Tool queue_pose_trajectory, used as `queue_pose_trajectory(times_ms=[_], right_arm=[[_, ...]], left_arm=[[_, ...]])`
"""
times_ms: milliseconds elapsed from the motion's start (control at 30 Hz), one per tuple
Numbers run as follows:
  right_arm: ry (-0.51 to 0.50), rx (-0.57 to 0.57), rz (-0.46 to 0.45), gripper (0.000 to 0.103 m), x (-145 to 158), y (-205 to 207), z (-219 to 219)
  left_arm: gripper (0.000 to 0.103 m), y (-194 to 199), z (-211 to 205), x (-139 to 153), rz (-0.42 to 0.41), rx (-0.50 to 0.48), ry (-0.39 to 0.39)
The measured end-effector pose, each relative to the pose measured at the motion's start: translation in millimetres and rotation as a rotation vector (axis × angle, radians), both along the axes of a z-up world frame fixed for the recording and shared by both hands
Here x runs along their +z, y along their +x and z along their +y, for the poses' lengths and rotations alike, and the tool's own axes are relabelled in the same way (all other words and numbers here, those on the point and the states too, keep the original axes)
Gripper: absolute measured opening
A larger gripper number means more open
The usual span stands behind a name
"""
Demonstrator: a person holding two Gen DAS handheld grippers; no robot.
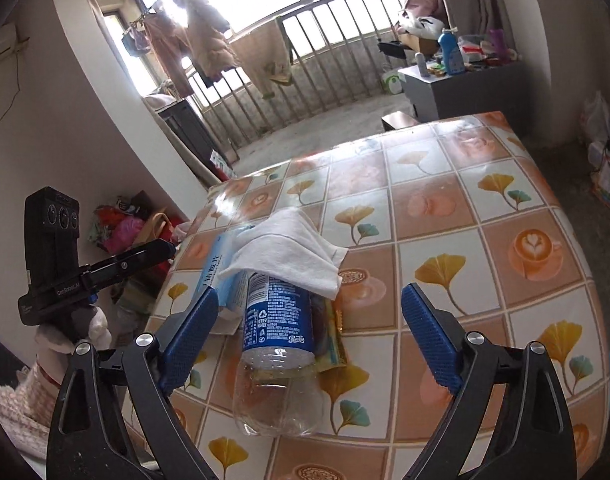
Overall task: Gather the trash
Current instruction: 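Grasp the white tissue with the left tool while the right tool grasps the Pepsi bottle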
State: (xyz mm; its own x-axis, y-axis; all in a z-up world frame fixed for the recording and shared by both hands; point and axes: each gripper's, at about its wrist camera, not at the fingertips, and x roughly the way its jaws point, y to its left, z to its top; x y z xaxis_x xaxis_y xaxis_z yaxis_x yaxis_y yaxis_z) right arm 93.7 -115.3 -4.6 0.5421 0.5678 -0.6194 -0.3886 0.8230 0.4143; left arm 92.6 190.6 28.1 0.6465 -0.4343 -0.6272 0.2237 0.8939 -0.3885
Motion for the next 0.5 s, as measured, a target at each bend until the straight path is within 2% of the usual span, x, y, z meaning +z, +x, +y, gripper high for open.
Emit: queue_pose_trajectory(times_ms=[267, 333, 433, 500], right_arm=[[0.01, 0.048, 0.068, 0.072, -6.2, 30.9, 33.5], [0.016, 0.063, 0.097, 0.062, -8.7, 42.8, 42.3], [0.016, 0.062, 0.144, 0.054, -13.5, 56.6, 53.1], [0.034, 0.07, 0.151, 0.053, -11.4, 56.2, 55.1]], left_arm=[[0.051, 8.0, 4.0, -13.8, 0.03, -0.04, 0.006], [0.048, 8.5, 3.1, -18.8, 0.046, -0.056, 0.004], [0.045, 7.3, 1.6, -22.7, 0.051, -0.069, 0.022], [0.045, 6.3, 2.4, -21.7, 0.045, -0.071, 0.029]])
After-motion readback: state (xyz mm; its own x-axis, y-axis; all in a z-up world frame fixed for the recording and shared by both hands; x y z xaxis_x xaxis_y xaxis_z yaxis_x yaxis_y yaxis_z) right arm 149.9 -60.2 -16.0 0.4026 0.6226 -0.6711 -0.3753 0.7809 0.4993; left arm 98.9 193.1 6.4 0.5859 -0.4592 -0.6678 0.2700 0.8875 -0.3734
